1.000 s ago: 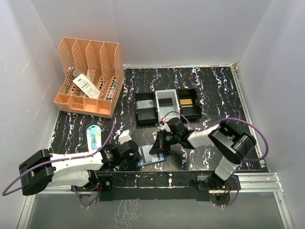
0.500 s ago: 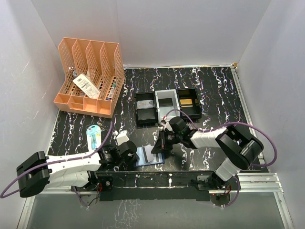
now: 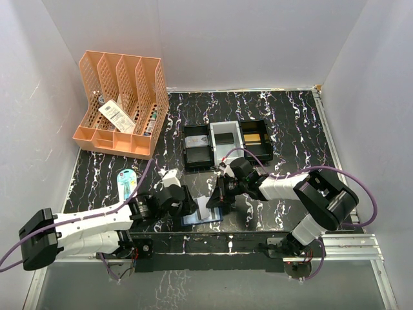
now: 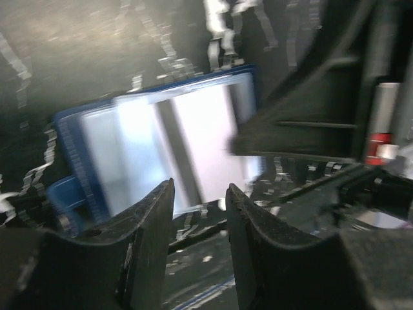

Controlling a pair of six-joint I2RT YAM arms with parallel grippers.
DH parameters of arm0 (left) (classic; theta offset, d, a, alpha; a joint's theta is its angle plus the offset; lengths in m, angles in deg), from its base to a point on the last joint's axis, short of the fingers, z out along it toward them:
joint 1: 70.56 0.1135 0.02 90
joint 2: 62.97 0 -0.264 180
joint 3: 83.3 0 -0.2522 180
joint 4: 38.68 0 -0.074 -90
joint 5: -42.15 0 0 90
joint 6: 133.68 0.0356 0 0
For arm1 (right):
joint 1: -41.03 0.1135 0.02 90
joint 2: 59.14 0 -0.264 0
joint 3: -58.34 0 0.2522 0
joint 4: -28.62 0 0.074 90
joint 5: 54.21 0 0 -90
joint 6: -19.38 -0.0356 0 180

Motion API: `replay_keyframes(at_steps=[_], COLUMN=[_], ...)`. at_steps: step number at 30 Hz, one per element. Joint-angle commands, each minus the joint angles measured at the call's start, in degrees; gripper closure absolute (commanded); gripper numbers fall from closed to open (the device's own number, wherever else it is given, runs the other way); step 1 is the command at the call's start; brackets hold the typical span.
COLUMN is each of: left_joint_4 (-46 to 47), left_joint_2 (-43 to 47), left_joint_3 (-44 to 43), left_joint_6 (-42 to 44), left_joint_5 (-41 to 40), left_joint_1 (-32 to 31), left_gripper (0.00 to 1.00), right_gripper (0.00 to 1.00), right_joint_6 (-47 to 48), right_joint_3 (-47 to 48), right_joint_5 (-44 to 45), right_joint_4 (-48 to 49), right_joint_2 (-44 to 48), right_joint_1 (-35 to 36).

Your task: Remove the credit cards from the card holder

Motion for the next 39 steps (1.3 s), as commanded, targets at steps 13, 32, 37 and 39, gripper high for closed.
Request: replay_keyframes(at_steps=[13,32,37,39], left_joint_4=[8.6,6.0,5.0,4.6], left_joint_2=[-6.8,-9.8,-9.4,-8.9], left_joint_3=[3.6,3.2,3.1,3.0], left_joint_6=[-3.0,-3.3,-3.7,-3.7], left_joint_5=[1.0,-0.1,-0.5,-0.7], left_joint_1=[-0.3,-0.3,-0.3,-0.2], left_gripper=[0.75,0.81,0.82,0.82], right_gripper=[1.00,0.86,0.87,0.86], right_joint_6=[-0.5,-2.0,-2.0,-2.9], right_joint_3=[0.0,0.9,0.8,0.3], right_joint_5=[0.0,-3.3,-2.2,-1.7], right_joint_4=[3.1,8.7,8.7,9.4], right_joint_2=[-0.6,-4.1,-4.3,-4.4], right_joint_1=[-0.2,0.3,0.6,0.9])
